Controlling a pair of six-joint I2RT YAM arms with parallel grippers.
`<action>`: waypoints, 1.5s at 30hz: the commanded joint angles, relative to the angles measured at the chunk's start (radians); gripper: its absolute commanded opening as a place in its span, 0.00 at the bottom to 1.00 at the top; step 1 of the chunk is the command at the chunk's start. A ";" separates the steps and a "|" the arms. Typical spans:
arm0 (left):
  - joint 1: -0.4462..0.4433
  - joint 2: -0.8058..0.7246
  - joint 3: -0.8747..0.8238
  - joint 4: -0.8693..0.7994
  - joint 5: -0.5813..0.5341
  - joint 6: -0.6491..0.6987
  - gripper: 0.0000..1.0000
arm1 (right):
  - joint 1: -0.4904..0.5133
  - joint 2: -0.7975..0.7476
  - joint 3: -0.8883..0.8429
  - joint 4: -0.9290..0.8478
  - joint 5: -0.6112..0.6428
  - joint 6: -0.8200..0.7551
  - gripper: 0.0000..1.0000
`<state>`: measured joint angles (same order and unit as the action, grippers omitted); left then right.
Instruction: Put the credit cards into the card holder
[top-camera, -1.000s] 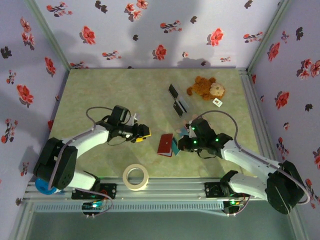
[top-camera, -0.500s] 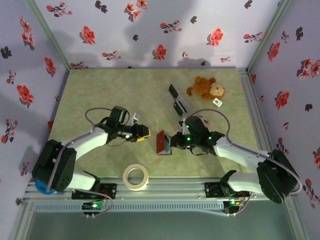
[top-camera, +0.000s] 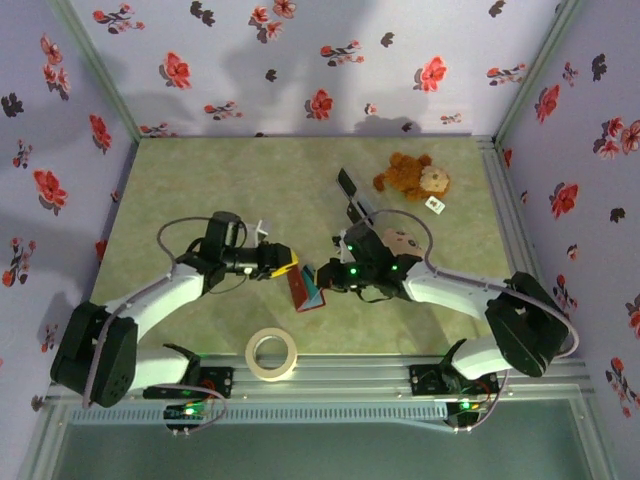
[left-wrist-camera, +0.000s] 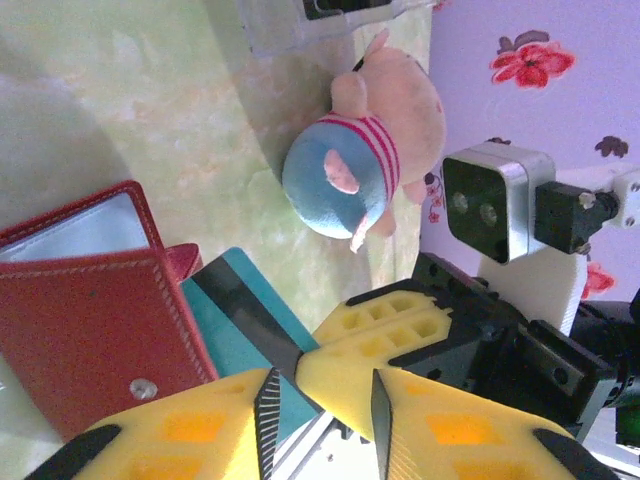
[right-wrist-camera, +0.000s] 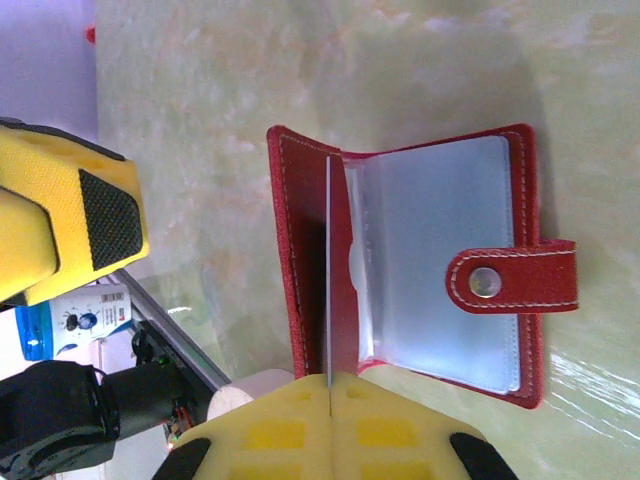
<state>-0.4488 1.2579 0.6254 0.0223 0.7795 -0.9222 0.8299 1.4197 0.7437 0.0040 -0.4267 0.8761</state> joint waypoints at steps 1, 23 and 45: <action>0.040 -0.018 0.001 -0.080 0.019 0.015 0.31 | 0.022 0.020 0.047 0.025 0.016 0.021 0.00; 0.186 0.037 -0.115 -0.243 -0.032 0.158 0.22 | 0.143 0.271 0.158 0.055 -0.024 0.020 0.00; 0.099 0.340 0.002 -0.019 -0.206 0.171 0.08 | 0.130 0.179 0.116 -0.219 0.309 -0.116 0.00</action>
<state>-0.3130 1.5658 0.5858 -0.0803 0.6407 -0.7341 0.9665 1.6207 0.8917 -0.1596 -0.1837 0.7860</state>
